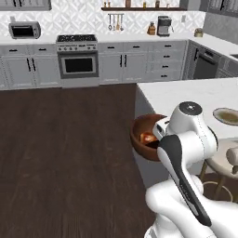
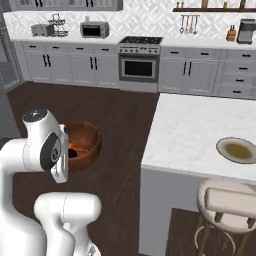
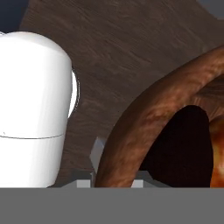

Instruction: Pick the chicken drumstick and avocado from their plates and place them in the bowl. Then put the bowl in the fridge.

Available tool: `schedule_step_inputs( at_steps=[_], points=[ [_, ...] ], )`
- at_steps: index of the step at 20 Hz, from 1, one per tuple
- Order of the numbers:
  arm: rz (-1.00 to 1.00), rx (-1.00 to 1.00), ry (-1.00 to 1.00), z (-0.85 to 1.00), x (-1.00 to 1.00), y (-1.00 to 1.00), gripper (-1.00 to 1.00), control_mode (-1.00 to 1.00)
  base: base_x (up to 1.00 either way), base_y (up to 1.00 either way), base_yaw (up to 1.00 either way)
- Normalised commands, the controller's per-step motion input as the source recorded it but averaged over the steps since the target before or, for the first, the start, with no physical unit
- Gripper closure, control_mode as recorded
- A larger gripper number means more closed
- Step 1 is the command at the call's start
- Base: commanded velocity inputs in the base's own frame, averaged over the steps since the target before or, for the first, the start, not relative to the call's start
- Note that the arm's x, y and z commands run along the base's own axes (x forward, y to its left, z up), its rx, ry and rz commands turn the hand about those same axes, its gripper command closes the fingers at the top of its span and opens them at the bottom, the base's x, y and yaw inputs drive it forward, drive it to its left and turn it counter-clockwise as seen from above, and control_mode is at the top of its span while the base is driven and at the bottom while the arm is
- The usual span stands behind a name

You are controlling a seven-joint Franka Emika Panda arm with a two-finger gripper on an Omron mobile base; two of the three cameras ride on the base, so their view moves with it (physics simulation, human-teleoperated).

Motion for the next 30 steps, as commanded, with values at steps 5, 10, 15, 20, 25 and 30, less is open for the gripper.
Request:
schedule_step_inputs(
  at_steps=[5,10,15,20,25,30],
  points=[
    [0.0,0.0,0.0,0.0,0.0,0.0,1.0,1.0,1.0,1.0,0.0],
    [0.0,0.0,0.0,0.0,0.0,0.0,1.0,1.0,1.0,1.0,0.0],
    [0.0,0.0,0.0,0.0,0.0,0.0,1.0,1.0,1.0,1.0,0.0],
    [0.0,0.0,0.0,0.0,0.0,0.0,1.0,1.0,1.0,1.0,0.0],
    [0.0,0.0,0.0,0.0,0.0,0.0,1.0,1.0,1.0,0.87,0.0],
    [0.0,0.0,0.0,0.0,0.0,0.0,1.0,1.0,1.0,-0.02,0.0]
  ],
)
